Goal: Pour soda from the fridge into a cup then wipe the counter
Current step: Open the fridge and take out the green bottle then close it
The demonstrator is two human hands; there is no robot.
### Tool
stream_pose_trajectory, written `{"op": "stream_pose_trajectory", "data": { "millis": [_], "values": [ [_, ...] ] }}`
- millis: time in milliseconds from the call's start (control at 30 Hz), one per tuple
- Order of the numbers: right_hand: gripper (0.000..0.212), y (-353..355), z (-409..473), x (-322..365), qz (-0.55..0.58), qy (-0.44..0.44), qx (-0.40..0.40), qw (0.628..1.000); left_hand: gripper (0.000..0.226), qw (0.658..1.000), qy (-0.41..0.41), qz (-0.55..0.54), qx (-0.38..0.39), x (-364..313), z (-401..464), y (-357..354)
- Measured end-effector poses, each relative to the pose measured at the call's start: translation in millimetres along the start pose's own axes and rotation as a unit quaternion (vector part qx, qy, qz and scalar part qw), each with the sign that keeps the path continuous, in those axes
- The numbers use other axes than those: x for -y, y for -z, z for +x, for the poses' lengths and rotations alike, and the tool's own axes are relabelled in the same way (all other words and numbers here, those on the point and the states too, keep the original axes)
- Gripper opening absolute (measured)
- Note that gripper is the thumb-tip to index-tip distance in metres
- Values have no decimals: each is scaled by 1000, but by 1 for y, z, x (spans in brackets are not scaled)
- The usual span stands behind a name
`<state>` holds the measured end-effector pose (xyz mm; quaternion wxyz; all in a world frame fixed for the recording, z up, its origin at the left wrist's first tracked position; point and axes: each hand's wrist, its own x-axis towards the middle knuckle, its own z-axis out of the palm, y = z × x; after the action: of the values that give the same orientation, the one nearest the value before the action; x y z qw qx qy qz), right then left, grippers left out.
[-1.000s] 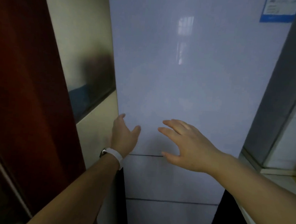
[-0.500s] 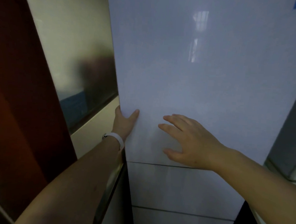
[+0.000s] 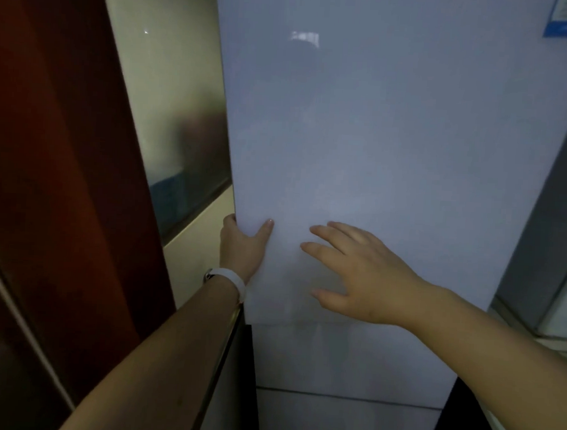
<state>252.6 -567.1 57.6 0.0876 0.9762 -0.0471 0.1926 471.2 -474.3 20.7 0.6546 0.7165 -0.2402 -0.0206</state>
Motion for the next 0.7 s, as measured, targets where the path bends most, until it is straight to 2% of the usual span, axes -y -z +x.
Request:
{"op": "stream_pose_trajectory", "data": {
  "millis": [200,300,367,533,700],
  "values": [
    [69,16,-21,30,-8,-21,-14,1000,75,1000,-7,-4,-17,-6,-48,15],
    [67,23,-37,46,-5,-31,-27,999,59,998,-61,5,-31,-6,-74,23],
    [65,29,-50,55,-11,-31,-28,999,56,995,-97,-7,-14,-7,-92,31],
    [64,52,-86,67,-47,-20,-21,998,73,979,-186,-45,70,-18,-137,52],
    [65,80,-129,77,-45,-41,-32,998,66,972,-224,5,75,-31,-177,59]
  ]
}}
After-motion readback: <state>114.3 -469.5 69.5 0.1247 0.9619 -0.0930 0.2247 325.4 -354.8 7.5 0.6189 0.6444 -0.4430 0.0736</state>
